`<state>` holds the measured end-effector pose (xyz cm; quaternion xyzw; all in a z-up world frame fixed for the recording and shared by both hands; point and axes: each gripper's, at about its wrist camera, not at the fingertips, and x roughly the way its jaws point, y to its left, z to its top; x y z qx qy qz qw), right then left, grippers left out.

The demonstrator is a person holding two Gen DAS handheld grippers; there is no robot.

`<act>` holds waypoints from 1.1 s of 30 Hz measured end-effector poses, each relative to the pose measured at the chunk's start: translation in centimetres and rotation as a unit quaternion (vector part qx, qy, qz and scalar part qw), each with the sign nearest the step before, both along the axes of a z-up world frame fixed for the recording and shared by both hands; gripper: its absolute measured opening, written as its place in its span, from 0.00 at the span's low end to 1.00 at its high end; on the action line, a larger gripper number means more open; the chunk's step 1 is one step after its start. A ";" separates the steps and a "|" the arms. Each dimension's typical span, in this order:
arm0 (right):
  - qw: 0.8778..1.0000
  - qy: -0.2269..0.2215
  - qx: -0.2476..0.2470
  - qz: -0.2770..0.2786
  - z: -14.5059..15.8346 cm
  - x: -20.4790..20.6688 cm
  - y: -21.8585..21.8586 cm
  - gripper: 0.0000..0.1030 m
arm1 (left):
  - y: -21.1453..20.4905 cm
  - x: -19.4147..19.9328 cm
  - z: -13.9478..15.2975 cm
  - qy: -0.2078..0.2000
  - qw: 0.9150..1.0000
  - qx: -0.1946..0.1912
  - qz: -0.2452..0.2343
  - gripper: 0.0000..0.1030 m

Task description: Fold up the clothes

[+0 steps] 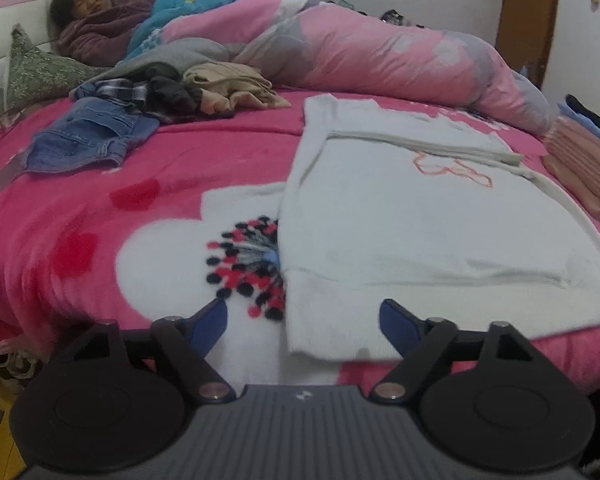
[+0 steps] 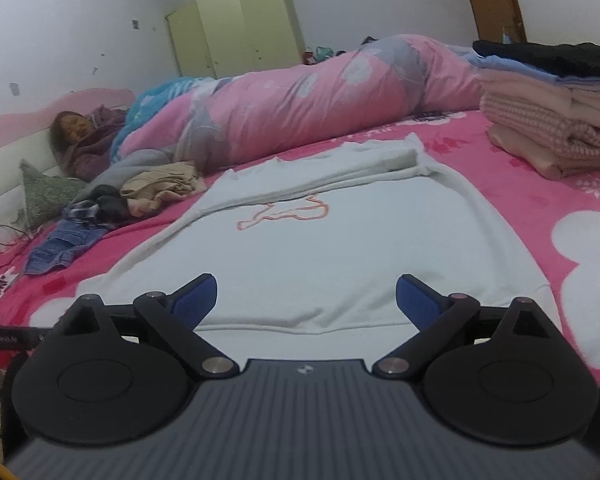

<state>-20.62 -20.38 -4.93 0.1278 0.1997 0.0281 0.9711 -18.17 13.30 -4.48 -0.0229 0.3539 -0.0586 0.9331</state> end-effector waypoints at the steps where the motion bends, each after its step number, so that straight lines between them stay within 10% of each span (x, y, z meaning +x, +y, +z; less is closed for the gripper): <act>1: 1.000 -0.001 0.003 0.005 0.0 0.0 0.1 0.91 | 0.2 -0.2 0.0 -0.002 1.000 -0.005 -0.002 0.71; 21: 0.982 0.022 0.133 0.135 -0.3 2.0 2.0 0.67 | 1.8 1.6 -1.2 0.024 0.996 -0.081 -0.007 0.05; 25: 0.929 0.094 0.282 0.219 -1.9 4.8 3.0 0.68 | 2.6 1.2 0.1 -0.007 0.993 -0.112 -0.024 0.04; 33: 0.786 0.252 0.500 0.260 -8.3 9.1 9.6 0.67 | 4.2 1.5 1.5 -0.016 0.982 -0.188 -0.025 0.04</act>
